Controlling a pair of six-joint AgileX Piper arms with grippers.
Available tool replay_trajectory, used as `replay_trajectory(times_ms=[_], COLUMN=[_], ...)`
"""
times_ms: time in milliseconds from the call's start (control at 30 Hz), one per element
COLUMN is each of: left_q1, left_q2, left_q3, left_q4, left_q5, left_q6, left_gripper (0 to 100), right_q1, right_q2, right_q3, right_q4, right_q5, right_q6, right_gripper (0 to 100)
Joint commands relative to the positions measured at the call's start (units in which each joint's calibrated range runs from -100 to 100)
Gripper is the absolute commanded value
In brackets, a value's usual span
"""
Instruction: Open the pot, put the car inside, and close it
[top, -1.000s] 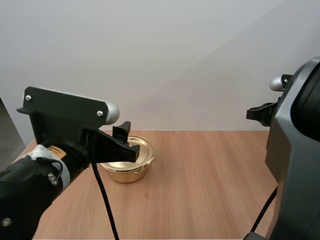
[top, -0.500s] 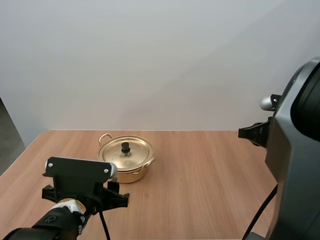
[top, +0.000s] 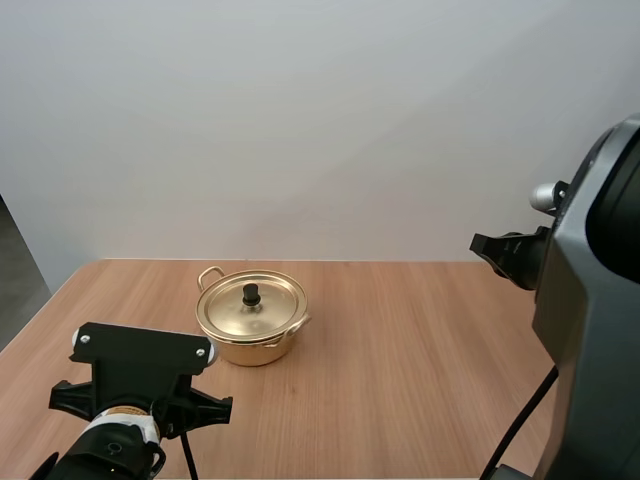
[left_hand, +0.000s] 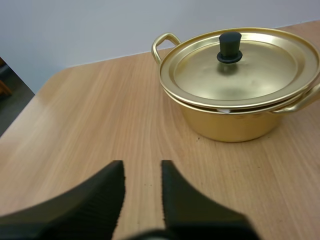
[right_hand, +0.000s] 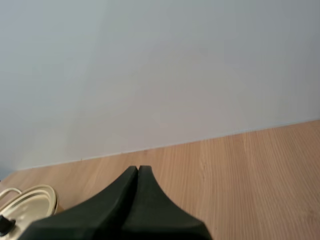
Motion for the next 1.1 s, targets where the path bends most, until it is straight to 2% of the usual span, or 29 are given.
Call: replay_trajectory(times_ms=[0, 100, 133, 233, 333, 467, 800, 900, 1000, 1067], left_q1=[0.03, 0.03, 0.03, 0.03, -0.05, -0.05, -0.05, -0.05, -0.05, -0.05], left_q2=[0.0, 0.0, -0.2, -0.5, -0.5, -0.5, -0.5, -0.9, -2.2, -3.0], left_q3=[0.0, 0.0, 0.0, 0.0, 0.0, 0.0, 0.0, 0.0, 0.0, 0.0], left_q4=[0.4, 0.8, 0.8, 0.1, -4.4, -3.0, -3.3, -8.0, -17.9, -20.4], left_q5=[-2.2, -10.6, -13.7, -20.7, -20.1, -20.3, -20.5, -20.5, -20.5, -20.1], left_q6=[0.2, -2.0, -3.4, -6.8, -7.0, -6.9, -6.9, -6.9, -6.9, -6.9], left_gripper=[0, 0, 0, 0, 0, 0, 0, 0, 0, 0], right_q1=[0.0, 3.1, 5.2, 11.9, 18.2, 22.9, 23.7, 23.7, 23.7, 23.7], right_q2=[0.3, -1.4, -2.5, -6.4, -12.1, -23.5, -47.1, -51.1, -58.2, -64.2], right_q3=[0.0, 0.0, 0.0, 1.4, 3.9, 8.6, 13.3, 13.8, 17.7, 21.8], right_q4=[0.1, -1.8, -2.1, -0.3, 1.1, 1.0, 1.4, 3.2, 2.9, 1.5], right_q5=[0.0, 0.0, -7.2, -38.2, -65.8, -86.9, -103.1, -111.1, -111.5, -108.0], right_q6=[0.0, 0.0, 0.0, 0.0, 0.0, 1.9, 2.0, 2.0, 2.0, 1.9], right_gripper=[0, 0, 0, 0, 0, 0, 0, 0, 0, 0])
